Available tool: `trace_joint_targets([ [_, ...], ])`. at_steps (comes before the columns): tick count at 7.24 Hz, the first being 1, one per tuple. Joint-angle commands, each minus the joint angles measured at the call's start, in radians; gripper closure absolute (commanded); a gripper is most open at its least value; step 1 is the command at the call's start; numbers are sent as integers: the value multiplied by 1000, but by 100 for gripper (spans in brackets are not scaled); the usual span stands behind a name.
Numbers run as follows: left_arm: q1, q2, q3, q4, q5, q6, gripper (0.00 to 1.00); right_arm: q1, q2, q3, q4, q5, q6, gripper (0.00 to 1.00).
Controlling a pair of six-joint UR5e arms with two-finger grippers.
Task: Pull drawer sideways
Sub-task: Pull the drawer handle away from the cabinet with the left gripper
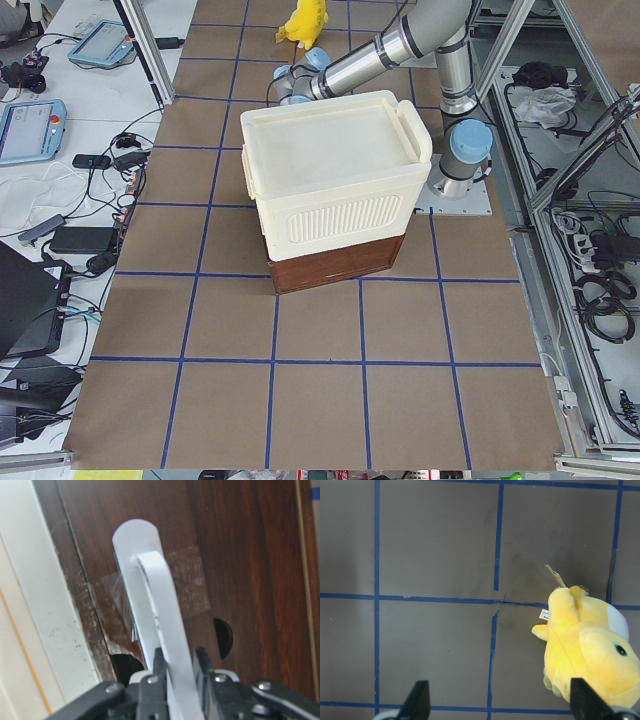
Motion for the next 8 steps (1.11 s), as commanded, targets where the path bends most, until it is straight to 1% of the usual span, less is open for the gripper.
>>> trace_joint_targets([
  [1, -18, -1, 2, 1, -1, 0, 82, 0, 0, 0, 0, 0, 0, 0],
  [4, -52, -1, 8, 9, -7, 0, 82, 0, 0, 0, 0, 0, 0, 0],
  [6, -63, -3, 26, 16, -48, 0, 82, 0, 0, 0, 0, 0, 0, 0],
  [8, -72, -3, 29, 18, -56, 0, 82, 0, 0, 0, 0, 0, 0, 0],
])
